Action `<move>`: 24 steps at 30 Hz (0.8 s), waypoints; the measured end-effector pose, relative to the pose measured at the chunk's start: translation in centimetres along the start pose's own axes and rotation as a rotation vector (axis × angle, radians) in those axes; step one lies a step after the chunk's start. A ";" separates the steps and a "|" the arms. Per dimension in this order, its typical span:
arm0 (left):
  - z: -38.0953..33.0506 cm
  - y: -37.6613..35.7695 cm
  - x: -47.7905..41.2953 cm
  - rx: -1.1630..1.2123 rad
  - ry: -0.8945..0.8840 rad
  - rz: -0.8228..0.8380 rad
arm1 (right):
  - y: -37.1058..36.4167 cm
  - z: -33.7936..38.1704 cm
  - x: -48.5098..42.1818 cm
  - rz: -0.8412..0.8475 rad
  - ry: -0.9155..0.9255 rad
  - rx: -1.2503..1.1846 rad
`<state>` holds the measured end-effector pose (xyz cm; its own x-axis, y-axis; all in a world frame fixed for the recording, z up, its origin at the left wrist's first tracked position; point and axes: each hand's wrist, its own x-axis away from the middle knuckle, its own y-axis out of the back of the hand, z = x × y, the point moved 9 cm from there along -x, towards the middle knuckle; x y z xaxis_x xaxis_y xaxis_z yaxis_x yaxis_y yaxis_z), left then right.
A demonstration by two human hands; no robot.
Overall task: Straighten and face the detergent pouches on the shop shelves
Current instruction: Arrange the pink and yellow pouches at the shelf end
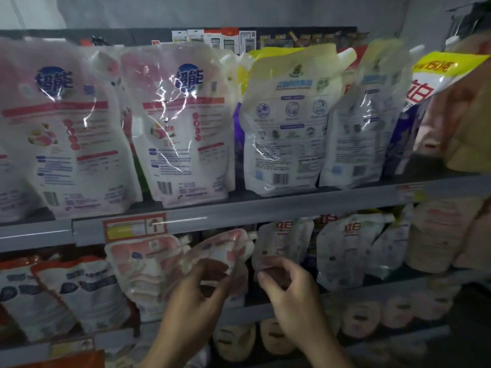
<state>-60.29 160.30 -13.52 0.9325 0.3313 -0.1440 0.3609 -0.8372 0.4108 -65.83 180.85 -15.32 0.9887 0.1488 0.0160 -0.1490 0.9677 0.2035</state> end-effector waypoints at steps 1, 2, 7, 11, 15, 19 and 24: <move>0.0 -0.7 0.1 0.005 0.010 0.010 | 0.6 -0.3 -0.1 -0.003 -0.016 -0.006; -0.1 -1.3 0.1 0.010 0.010 0.019 | 1.2 -0.5 -0.1 -0.011 -0.025 -0.010; -1.4 -3.7 -0.7 -0.005 -0.062 0.051 | 3.9 -1.4 -0.2 -0.074 -0.023 -0.005; -1.5 -5.4 -2.1 0.006 -0.048 0.100 | 5.6 -2.5 -0.4 -0.143 -0.070 0.005; -1.9 -8.0 -3.2 -0.041 -0.082 0.148 | 7.1 -3.2 -0.8 -0.194 -0.088 0.019; -3.2 -10.3 -4.5 -0.116 -0.159 0.164 | 8.2 -4.0 -1.3 -0.230 -0.098 -0.014; -3.3 -11.8 -6.2 -0.134 -0.192 0.101 | 9.1 -5.0 -2.6 -0.221 -0.107 -0.049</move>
<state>-70.42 169.55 -14.52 0.9541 0.1492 -0.2595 0.2723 -0.7928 0.5453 -69.80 190.28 -18.37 0.9929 -0.0877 0.0805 0.0734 0.9834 0.1659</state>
